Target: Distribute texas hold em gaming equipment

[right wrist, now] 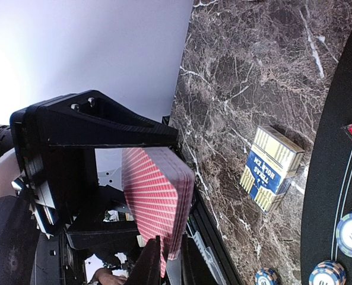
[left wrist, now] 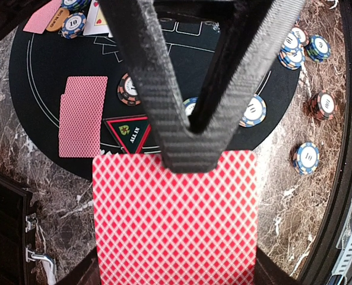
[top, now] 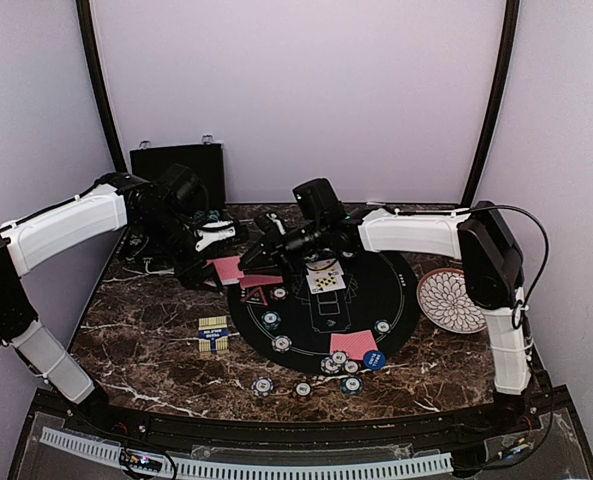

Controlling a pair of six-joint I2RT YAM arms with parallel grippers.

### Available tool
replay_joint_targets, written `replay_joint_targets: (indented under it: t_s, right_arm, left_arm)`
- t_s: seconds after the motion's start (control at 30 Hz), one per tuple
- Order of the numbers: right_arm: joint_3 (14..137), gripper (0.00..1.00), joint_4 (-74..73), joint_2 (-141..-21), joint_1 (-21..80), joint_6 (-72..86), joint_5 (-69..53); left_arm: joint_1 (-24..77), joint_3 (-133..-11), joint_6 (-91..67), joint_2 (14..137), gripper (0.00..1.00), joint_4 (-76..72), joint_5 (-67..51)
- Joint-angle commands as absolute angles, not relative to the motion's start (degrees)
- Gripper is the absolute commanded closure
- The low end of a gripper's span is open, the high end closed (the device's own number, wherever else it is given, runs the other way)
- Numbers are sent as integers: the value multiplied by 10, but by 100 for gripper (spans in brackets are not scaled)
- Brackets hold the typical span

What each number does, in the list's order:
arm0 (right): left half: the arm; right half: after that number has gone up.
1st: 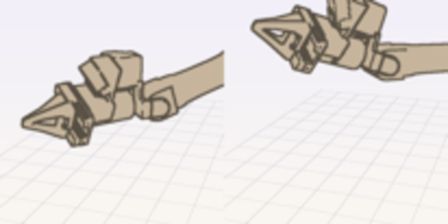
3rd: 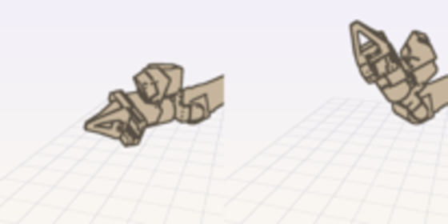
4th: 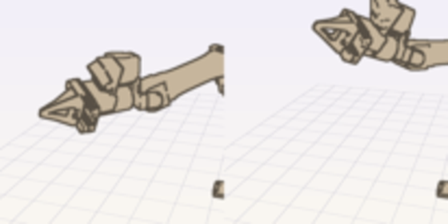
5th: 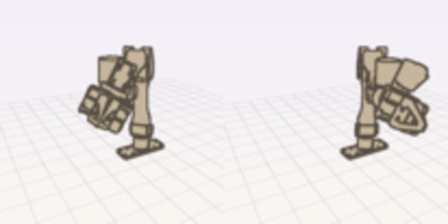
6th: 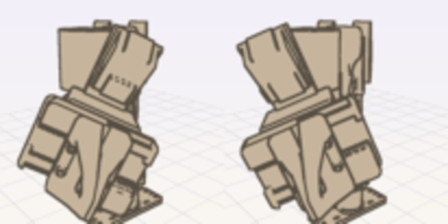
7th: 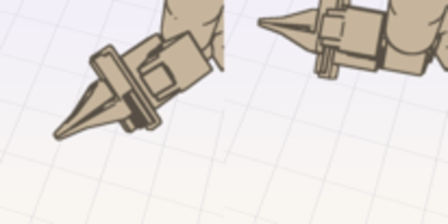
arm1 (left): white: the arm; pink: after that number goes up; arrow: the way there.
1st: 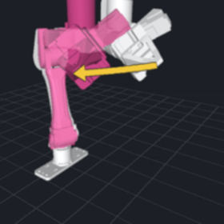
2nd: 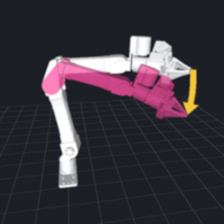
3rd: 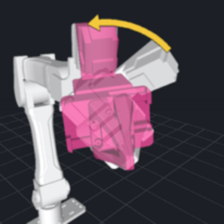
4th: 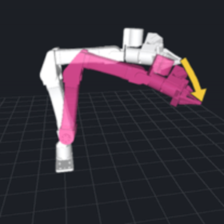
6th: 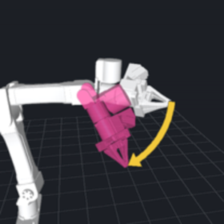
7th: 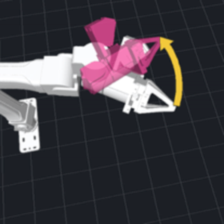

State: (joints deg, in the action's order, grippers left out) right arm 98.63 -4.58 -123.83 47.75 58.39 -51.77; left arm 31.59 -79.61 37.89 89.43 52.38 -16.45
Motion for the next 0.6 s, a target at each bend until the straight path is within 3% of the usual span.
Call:
replay_joint_targets:
  t_s: [0.0,0.27,0.4,0.57]
  right_arm:
    - [979,90,-40,-1210,473,588,-516]
    - [963,95,-23,-1201,473,600,-524]
    - [961,92,-18,-1199,475,605,-528]
    - [953,80,-3,-1196,479,617,-536]
  left_arm:
    - [313,-794,382,868,100,520,-170]
    - [313,-795,381,872,100,521,-169]
    - [313,-795,381,873,100,521,-169]
    - [313,-796,381,875,100,520,-168]
